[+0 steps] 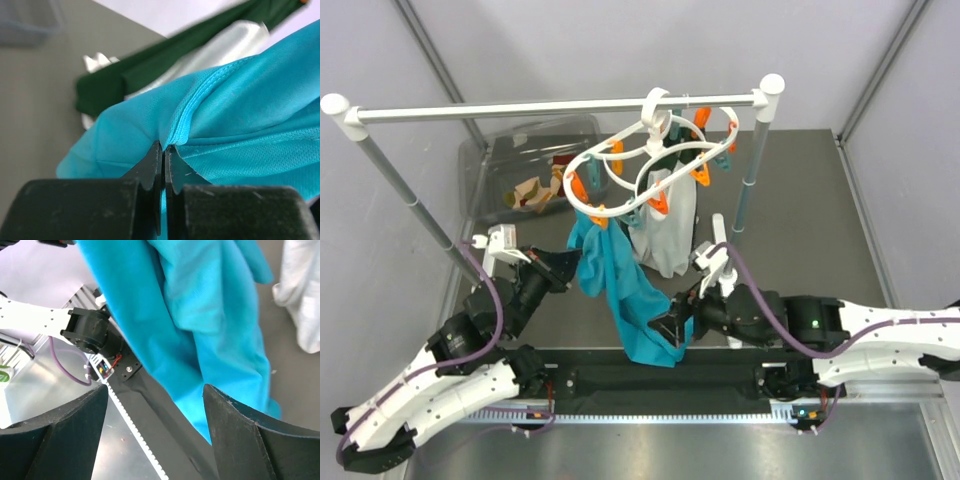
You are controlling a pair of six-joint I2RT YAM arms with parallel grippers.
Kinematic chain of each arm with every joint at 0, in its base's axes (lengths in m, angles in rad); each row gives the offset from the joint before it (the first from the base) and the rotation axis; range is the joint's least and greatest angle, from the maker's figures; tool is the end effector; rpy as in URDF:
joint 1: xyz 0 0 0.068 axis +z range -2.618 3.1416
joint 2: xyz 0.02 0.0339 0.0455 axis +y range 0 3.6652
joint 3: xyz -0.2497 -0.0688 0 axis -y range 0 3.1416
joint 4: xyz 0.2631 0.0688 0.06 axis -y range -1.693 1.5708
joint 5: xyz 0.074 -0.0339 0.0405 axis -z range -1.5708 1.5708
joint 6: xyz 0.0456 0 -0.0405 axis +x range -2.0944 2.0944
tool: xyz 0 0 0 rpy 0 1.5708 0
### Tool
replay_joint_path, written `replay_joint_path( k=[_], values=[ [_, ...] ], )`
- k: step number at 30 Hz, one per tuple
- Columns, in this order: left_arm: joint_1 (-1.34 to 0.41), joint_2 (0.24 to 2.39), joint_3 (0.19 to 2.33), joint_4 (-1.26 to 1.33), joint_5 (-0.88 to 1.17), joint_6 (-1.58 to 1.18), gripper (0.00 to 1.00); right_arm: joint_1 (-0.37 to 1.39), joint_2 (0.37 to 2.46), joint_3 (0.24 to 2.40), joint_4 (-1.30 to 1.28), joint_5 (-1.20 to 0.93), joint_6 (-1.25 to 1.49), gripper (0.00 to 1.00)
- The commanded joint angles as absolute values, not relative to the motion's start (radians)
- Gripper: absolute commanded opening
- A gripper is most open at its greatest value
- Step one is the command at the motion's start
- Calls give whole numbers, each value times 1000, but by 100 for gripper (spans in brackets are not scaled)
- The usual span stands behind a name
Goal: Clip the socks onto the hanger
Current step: Rotate the hanger at the clothesline.
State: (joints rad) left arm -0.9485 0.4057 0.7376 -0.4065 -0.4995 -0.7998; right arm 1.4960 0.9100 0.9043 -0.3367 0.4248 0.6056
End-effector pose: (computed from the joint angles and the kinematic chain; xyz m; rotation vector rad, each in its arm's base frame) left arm 0.0955 -0.0957 0.3460 -0.2706 1.6976 -0.9169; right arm 0.0366 0.2370 0.3303 -0.5849 1.9300 1.0065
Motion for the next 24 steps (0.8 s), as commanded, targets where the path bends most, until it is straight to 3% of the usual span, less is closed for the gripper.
replay_joint_path(
  k=[1, 6, 8, 9, 10, 13, 17, 24],
  values=[
    [-951, 428, 817, -412, -684, -695, 0, 1489, 844, 1015, -393, 474, 554, 77],
    [-951, 448, 900, -468, -770, -647, 0, 1489, 879, 1185, -408, 480, 425, 76],
    [-951, 451, 919, -503, -770, -640, 4, 1489, 934, 1285, -437, 518, 384, 76],
    [-951, 453, 945, -518, -761, -638, 9, 1489, 955, 1320, -478, 535, 349, 76],
    [-951, 451, 957, -534, -749, -638, 27, 1489, 997, 1389, -497, 549, 332, 76],
    [-951, 430, 991, -535, -597, -594, 54, 1488, 1067, 1509, -555, 566, 288, 76],
    [-951, 381, 1037, -540, -411, -649, 63, 1486, 1104, 1584, -577, 560, 272, 76],
    [-951, 265, 989, -260, -68, -765, 59, 1488, 1138, 1657, -577, 506, 264, 70]
  ],
)
